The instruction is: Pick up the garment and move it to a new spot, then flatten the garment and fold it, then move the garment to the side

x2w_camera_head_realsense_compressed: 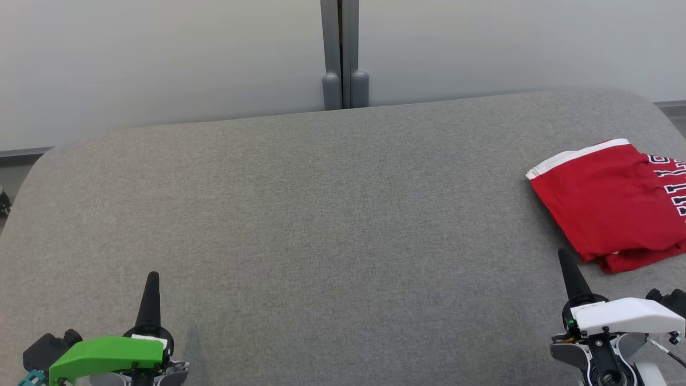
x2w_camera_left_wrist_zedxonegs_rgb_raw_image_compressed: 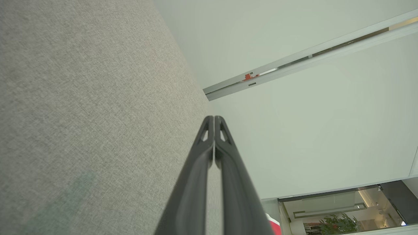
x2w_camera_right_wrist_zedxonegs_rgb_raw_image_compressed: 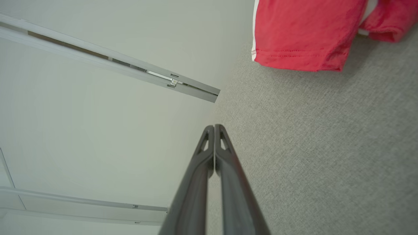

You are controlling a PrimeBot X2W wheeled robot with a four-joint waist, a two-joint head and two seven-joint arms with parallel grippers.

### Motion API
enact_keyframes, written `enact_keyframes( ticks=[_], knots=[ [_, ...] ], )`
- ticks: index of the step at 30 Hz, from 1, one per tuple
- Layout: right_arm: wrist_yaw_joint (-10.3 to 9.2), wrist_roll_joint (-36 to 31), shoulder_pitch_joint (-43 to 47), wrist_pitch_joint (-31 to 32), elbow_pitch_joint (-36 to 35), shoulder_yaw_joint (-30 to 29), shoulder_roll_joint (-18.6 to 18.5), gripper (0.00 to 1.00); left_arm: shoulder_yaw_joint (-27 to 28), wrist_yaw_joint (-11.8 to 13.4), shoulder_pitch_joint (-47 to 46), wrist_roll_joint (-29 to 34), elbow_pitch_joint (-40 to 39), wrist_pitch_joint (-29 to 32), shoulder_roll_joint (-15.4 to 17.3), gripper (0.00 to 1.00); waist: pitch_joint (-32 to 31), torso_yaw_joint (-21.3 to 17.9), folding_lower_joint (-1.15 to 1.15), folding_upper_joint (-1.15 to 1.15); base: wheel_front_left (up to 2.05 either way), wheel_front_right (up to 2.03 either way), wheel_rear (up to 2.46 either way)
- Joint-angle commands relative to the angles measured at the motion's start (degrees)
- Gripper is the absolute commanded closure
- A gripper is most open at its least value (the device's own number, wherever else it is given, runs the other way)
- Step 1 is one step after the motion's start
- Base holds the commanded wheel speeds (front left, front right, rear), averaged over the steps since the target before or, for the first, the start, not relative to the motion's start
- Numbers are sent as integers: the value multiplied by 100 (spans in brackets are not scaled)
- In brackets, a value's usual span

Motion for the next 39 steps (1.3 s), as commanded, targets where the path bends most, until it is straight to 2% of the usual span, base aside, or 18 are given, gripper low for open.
enact_keyframes(
  ticks=[1, 39],
  knots=[
    [-3, 176, -131, 45, -63, -9, -32, 100, 44, -23, -154, -140, -20, 32, 28, 100, 2, 0, 0, 0, 0, 0, 0],
    [-2, 2099, -328, 494, -57, -27, -38, 100, 245, -106, -452, -1819, 52, 483, 37, 100, 56, -4, 0, 0, 0, 0, 0]
  ],
)
